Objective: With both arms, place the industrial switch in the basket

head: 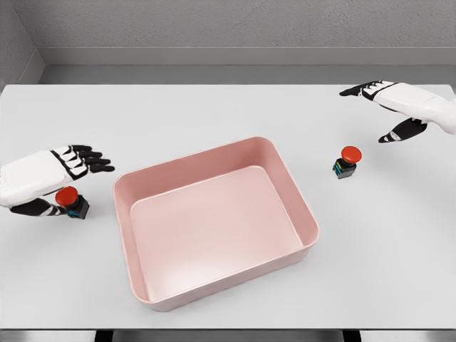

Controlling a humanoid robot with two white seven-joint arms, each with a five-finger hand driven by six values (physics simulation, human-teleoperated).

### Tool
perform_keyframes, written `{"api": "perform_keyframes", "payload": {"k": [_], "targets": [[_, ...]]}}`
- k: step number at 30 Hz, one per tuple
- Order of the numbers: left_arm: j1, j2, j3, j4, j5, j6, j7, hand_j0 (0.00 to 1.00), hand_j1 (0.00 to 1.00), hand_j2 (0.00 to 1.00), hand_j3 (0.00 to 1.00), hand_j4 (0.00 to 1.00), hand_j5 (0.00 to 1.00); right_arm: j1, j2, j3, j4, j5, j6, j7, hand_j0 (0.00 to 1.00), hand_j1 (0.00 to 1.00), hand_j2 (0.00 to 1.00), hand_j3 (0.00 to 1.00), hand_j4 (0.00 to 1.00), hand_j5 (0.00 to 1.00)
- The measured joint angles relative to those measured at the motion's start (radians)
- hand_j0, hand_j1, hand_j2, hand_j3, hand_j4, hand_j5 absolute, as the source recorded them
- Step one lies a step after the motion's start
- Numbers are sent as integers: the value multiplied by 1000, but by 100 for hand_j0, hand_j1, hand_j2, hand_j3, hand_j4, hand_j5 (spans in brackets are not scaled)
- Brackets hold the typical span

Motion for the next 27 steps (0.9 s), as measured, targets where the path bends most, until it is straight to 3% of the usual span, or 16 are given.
{"api": "perform_keyframes", "payload": {"k": [7, 15, 23, 27], "targets": [[-6, -10, -37, 0, -2, 0, 0, 100, 100, 100, 100, 100, 100, 0, -20, 12, 7, -3, 0, 0, 100, 100, 100, 100, 100, 100], [14, -2, -17, 6, -5, 0, 2, 100, 100, 100, 100, 100, 100, 0, -47, 145, 9, -6, 0, 0, 100, 100, 100, 100, 100, 100], [23, 22, 0, 44, -17, 0, 0, 100, 100, 100, 100, 100, 100, 17, -55, 168, 4, -6, 0, 0, 100, 100, 100, 100, 100, 100], [20, 20, 1, 58, -70, 0, -3, 100, 100, 100, 100, 100, 100, 41, -53, 169, 0, -6, 0, 0, 100, 100, 100, 100, 100, 100]]}}
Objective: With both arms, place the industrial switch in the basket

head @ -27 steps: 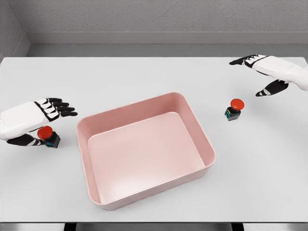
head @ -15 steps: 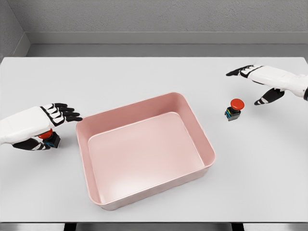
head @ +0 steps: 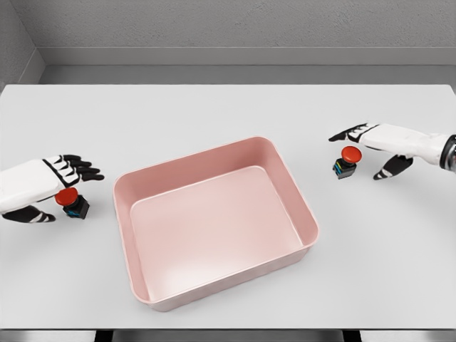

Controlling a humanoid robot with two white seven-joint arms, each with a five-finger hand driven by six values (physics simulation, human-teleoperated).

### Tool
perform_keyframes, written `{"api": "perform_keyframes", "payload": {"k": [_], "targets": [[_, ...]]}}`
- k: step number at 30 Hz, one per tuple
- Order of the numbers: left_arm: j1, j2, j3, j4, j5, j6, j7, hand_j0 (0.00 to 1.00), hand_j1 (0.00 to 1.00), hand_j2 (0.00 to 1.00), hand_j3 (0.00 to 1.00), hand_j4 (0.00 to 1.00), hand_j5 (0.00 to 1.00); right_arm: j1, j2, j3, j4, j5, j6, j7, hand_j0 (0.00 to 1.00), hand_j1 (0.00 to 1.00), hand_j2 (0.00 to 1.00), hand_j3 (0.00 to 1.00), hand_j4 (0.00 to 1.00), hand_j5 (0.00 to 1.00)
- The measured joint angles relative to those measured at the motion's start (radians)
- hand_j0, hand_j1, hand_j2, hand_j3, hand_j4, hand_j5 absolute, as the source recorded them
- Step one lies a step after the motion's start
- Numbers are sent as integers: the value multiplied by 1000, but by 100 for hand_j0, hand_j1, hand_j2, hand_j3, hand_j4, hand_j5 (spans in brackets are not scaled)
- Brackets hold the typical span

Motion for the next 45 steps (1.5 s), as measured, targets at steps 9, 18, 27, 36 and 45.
{"api": "perform_keyframes", "payload": {"k": [9, 18, 27, 36, 45], "targets": [[-14, -66, -3, 57, -101, 0, 0, 100, 100, 100, 100, 100, 100, 0, 8, -1, -71, -1, 0, 0, 100, 100, 100, 100, 100, 100], [-18, -115, -8, 68, -128, 0, 4, 96, 96, 96, 96, 96, 96, 20, 26, -5, -90, -1, 0, 0, 100, 100, 100, 100, 100, 100], [-15, -113, -3, 81, -124, 0, 4, 46, 46, 46, 46, 46, 46, 18, 16, -5, -90, 4, 0, 0, 97, 97, 97, 97, 97, 97], [-11, -95, 18, -2, -96, -1, -2, 35, 35, 35, 35, 35, 35, 18, 14, -3, -87, 27, 0, 0, 81, 81, 81, 81, 81, 81], [-57, -36, 67, -55, -6, 0, -5, 35, 35, 35, 35, 35, 35, 25, 16, -3, -82, 35, 0, 0, 71, 71, 71, 71, 71, 71]]}}
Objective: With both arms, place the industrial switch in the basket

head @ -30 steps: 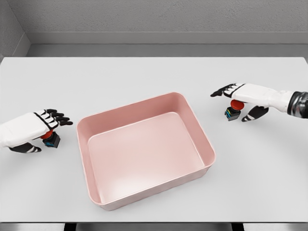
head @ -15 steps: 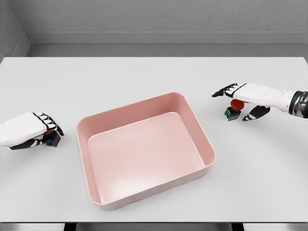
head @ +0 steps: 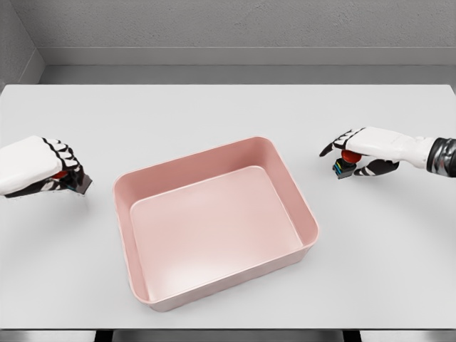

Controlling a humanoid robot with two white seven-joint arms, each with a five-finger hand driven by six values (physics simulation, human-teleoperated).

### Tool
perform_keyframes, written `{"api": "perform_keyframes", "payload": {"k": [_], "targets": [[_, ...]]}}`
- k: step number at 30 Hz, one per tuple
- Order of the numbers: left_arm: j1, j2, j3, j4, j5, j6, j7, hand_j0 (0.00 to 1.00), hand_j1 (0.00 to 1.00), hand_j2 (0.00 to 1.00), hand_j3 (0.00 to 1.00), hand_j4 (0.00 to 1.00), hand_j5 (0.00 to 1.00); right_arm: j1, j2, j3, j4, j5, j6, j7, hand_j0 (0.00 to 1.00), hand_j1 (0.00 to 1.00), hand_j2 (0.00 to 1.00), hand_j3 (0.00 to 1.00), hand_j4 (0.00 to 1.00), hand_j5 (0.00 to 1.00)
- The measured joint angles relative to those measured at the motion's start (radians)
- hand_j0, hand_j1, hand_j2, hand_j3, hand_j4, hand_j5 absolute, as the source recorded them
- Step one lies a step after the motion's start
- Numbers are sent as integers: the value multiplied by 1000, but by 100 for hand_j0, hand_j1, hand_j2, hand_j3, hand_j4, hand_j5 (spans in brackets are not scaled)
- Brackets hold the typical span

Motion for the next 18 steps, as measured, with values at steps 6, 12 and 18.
{"api": "perform_keyframes", "payload": {"k": [6, 12, 18], "targets": [[-68, 14, 3, -3, 42, 0, 1, 35, 35, 35, 35, 35, 35, 0, -1, -1, 4, 1, 0, 0, 64, 64, 64, 64, 64, 64], [-146, -6, -7, -5, 55, 0, 3, 35, 35, 35, 35, 35, 35, -3, 1, -3, 12, 13, 1, 0, 53, 53, 53, 53, 53, 53], [-247, -75, -96, -5, 52, -1, 4, 35, 35, 35, 35, 35, 35, -3, 4, -3, 17, 16, 1, -1, 48, 48, 48, 48, 48, 48]]}}
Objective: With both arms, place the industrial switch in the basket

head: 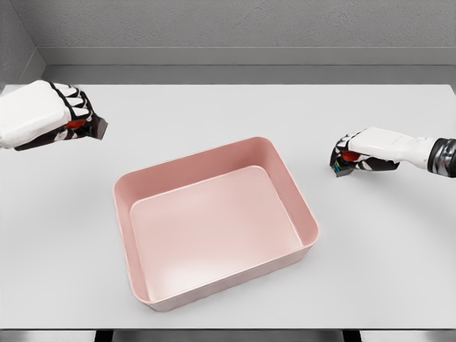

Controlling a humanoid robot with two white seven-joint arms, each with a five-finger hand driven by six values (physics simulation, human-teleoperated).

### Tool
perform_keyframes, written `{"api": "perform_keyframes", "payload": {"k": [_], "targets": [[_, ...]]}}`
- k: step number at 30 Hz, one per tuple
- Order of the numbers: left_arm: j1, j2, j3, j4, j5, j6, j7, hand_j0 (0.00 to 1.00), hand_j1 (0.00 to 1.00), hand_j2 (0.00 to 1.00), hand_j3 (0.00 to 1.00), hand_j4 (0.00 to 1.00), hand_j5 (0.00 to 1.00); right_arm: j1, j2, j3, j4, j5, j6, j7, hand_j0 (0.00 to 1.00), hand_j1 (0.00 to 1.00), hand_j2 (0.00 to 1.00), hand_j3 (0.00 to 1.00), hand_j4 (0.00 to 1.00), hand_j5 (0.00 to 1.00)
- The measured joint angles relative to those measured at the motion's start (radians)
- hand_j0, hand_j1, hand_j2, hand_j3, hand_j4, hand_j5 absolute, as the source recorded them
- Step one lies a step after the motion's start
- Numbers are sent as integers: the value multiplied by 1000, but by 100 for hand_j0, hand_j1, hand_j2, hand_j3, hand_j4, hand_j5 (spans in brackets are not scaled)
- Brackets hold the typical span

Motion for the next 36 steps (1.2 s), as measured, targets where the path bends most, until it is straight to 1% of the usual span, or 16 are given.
{"api": "perform_keyframes", "payload": {"k": [3, 8, 11, 16, 18, 20, 25, 26, 29, 32, 33, 34, 36], "targets": [[-3, -28, -18, 0, 2, 0, 0, 35, 35, 35, 35, 35, 35, -5, 1, 0, 0, 1, 0, 0, 48, 48, 48, 48, 48, 48], [-9, -57, -27, -1, 3, 1, 1, 35, 35, 35, 35, 35, 35, -14, -1, -8, -1, 0, -1, 1, 48, 48, 48, 48, 48, 48], [-17, -80, -58, 0, 4, 1, 0, 35, 35, 35, 35, 35, 35, -26, -3, -15, -6, -2, -1, 1, 48, 48, 48, 48, 48, 48], [-51, -120, -108, -1, 3, 1, -4, 35, 35, 35, 35, 35, 35, -43, -5, -19, -13, -3, -1, 1, 48, 48, 48, 48, 48, 48], [-80, -138, -128, -1, 4, 1, -3, 35, 35, 35, 35, 35, 35, -46, -5, -20, -19, -3, -1, 1, 48, 48, 48, 48, 48, 48], [-86, -151, -151, -1, 4, 1, -5, 35, 35, 35, 35, 35, 35, -55, -4, -21, -25, -4, -1, 1, 48, 48, 48, 48, 48, 48], [-83, -190, -183, -2, 3, 1, -2, 35, 35, 35, 35, 35, 35, -64, -1, -21, -58, -18, -1, 1, 48, 48, 48, 48, 48, 48], [-89, -193, -191, -3, 4, 1, -1, 35, 35, 35, 35, 35, 35, -66, -1, -21, -67, -21, -1, 1, 48, 48, 48, 48, 48, 48], [-158, -209, -212, -3, 8, 2, -1, 35, 35, 35, 35, 35, 35, -66, -1, -21, -93, -27, -2, 1, 48, 48, 48, 48, 48, 48], [-178, -231, -235, -3, 7, 1, -3, 35, 35, 35, 35, 35, 35, -67, -8, -21, -124, -47, -2, 1, 48, 48, 48, 48, 48, 48], [-181, -236, -248, -3, 7, 1, -3, 37, 37, 37, 37, 37, 37, -67, -13, -21, -136, -60, -2, 1, 48, 48, 48, 48, 48, 48], [-179, -239, -263, -3, 7, 1, -6, 39, 39, 39, 39, 39, 39, -67, -20, -21, -148, -73, -2, 1, 48, 48, 48, 48, 48, 48], [-170, -244, -293, -3, 6, 1, -15, 39, 39, 39, 39, 39, 39, -67, -30, -21, -171, -93, -2, 1, 48, 48, 48, 48, 48, 48]]}}
